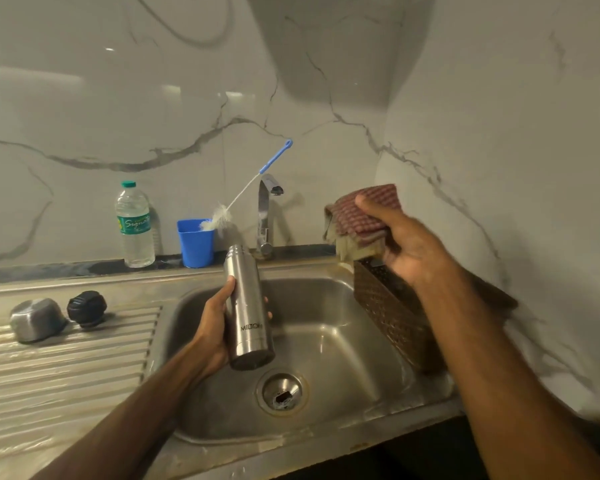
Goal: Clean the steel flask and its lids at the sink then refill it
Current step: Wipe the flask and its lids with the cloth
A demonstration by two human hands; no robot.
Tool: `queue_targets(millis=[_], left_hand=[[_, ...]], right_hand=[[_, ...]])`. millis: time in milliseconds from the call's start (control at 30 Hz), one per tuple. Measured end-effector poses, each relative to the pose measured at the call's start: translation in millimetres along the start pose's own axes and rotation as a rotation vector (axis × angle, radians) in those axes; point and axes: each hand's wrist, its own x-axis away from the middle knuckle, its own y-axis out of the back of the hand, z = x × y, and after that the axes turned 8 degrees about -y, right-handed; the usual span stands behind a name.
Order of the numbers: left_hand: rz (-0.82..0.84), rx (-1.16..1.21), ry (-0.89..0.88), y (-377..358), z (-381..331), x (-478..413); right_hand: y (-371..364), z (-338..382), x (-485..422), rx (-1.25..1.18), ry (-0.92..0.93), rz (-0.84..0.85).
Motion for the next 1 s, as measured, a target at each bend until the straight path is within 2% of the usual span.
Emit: queue_targets(millis=[67, 200, 300, 400, 533, 633, 700, 833, 1000], left_hand=[[-0.018, 0.015, -0.004, 0, -3, 3], [-0.040, 0.036, -0.004, -3, -6, 6], [-0.048, 0.035, -0.005, -1, -7, 7], [-0.061, 0.006, -0.016, 0, -7, 4], [-0.095, -0.068, -0.029, 2, -6, 2], [-0.136, -0.125, -0.059, 2, -6, 2], [-0.165, -0.134, -0.071, 3, -8, 1], [-0.186, -0.156, -0.100, 7, -17, 1], [-0.255, -0.103, -0.104, 17, -30, -2]], right_hand=[[-19, -36, -10, -0.012, -0.098, 0.086], [-39, -98, -30, -0.030, -0.209, 0.127], [-44, -121, -44, -0.071, -0.217, 0.127], [-48, -135, -56, 0.028, -0.199, 0.105], [-52, -156, -62, 0.255, -0.086, 0.005], [-59, -163, -57, 0.288, -0.010, 0.031], [-63, -164, -48, 0.409, 0.099, 0.057], [-59, -172, -32, 0.822, 0.461, 0.301], [-59, -182, -18, 1.039, 0.586, 0.490]])
